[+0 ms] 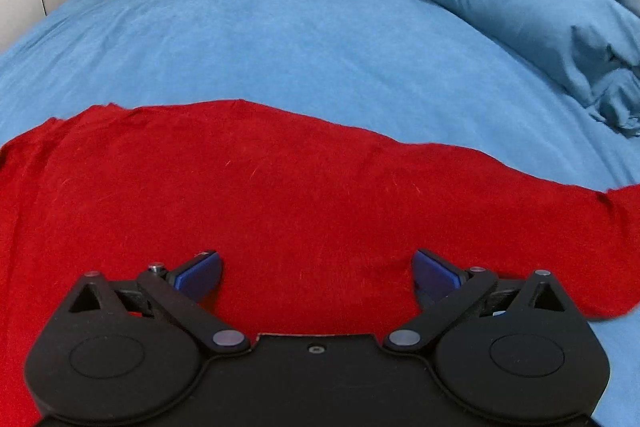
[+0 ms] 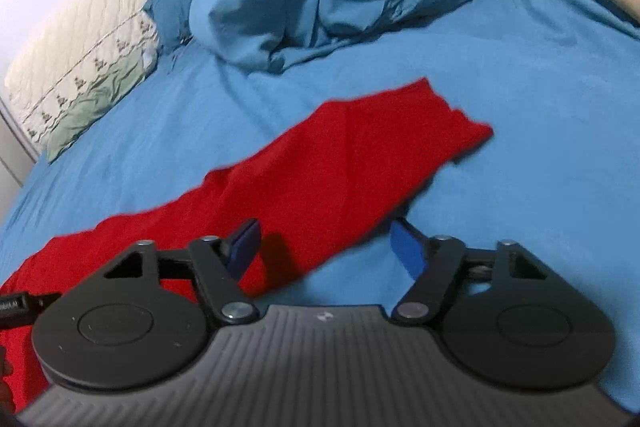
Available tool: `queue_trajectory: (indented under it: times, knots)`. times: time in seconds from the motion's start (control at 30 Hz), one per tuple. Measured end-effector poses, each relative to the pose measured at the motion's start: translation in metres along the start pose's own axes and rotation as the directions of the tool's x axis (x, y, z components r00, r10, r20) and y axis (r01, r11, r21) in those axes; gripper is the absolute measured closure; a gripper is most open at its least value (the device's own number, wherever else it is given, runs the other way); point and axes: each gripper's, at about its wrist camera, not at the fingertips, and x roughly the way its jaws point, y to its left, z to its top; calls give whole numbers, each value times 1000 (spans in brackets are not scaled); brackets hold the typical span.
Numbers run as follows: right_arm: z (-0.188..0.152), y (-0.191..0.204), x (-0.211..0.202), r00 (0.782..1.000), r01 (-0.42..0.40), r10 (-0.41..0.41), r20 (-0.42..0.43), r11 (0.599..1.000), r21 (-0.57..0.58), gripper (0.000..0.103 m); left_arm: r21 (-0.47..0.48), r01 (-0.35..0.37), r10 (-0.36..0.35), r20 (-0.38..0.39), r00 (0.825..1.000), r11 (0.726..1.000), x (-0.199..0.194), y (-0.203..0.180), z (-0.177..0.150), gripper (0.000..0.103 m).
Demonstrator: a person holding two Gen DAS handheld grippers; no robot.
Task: Fold small clothes
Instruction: 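Grasp the sweater sleeve cuff with the right gripper and lift it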
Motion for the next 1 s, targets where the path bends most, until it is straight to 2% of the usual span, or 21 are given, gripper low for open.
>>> queue_trajectory:
  times: [0.03,0.07,0.1,0.17,0.27,0.43,0.53,0.6,0.67,0.73,0.83,0.93,1.0]
  knots:
    - [3,-1,4,1000,8,-8,9,1000,1,30,1,-3,3,5,1000,1000,7,0,4,0]
    - [6,-3,8,1000,16,-16,18,1000,6,38,-3,-4,4,10,1000,1000,9,-2,8,0]
    - [8,-4,10,999,23,-24,23,1000,14,51,-12,-3,3,11,1000,1000,9,-1,10,0]
    - [12,-9,13,999,36,-37,31,998,44,65,-25,-11,11,12,1000,1000,13,1,16,0]
    - [17,-16,14,999,19,-22,33,995,97,80,-34,7,-6,32,999,999,3,6,17,0]
    - [35,4,-3,997,-28,22,77,997,73,83,-5,12,-12,38,999,1000,-17,25,15,0]
    - [55,40,-22,988,-105,102,118,994,25,83,6,19,-20,67,998,1000,-35,46,22,0]
    - [68,79,-35,973,-178,180,142,984,-30,83,15,23,-25,91,996,1000,-52,62,23,0]
    - [75,125,-46,952,-257,267,150,963,-82,83,18,19,-21,119,993,1000,-69,84,24,0]
    - [75,178,-56,919,-354,370,135,926,-134,83,12,9,-11,144,989,1000,-89,106,21,0]
    - [55,267,-64,848,-503,526,61,836,-218,83,-7,-13,14,170,985,1000,-115,143,11,0]
    - [8,354,-51,773,-627,624,-110,727,-280,83,-26,-44,48,181,982,999,-132,180,-7,0]
    - [-39,401,-31,745,-667,619,-249,676,-315,83,-33,-61,66,170,983,998,-134,199,-21,0]
